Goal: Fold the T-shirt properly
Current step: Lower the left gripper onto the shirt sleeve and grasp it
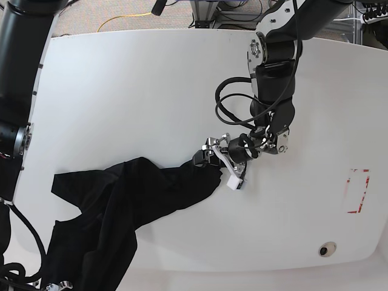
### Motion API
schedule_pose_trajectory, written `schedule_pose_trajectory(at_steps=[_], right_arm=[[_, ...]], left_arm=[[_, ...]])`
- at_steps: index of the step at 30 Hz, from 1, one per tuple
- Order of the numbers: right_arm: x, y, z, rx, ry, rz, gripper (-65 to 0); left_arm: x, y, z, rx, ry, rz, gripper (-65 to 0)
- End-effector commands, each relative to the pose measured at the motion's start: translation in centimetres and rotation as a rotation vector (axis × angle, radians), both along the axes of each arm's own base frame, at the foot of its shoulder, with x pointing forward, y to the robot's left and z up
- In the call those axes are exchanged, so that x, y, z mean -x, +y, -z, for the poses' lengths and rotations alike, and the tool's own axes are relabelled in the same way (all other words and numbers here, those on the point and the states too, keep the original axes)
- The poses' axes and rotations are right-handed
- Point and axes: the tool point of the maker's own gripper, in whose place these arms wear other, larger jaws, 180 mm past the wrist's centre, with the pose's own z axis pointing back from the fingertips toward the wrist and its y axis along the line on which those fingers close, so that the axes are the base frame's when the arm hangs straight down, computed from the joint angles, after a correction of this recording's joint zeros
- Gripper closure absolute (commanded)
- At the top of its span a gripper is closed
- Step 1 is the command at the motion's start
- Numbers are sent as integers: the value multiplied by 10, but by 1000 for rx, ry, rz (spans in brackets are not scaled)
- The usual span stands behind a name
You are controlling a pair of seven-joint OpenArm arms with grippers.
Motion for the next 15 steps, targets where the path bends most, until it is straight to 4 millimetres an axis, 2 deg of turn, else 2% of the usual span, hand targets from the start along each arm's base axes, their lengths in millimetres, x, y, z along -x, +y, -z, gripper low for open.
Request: schedule_pose_trajectory(at_steps=[1,6,10,13,15], right_arm=[[4,1,-32,-25,-84,-12,0],[4,1,-32,-25,-84,-12,0],[4,1,-31,-24,-83,-12,0],[4,1,-31,-24,-83,-12,0],[4,1,-31,-24,-83,-12,0]], left_arm=[[-18,4,-12,0,-22,-51,-338],[-23,14,10,6,51,-193,-333],[-29,16,11,18,51,-236,-326],[-32,17,13,23,52,-262,-219],[-34,22,18,14,70,-303,-88]])
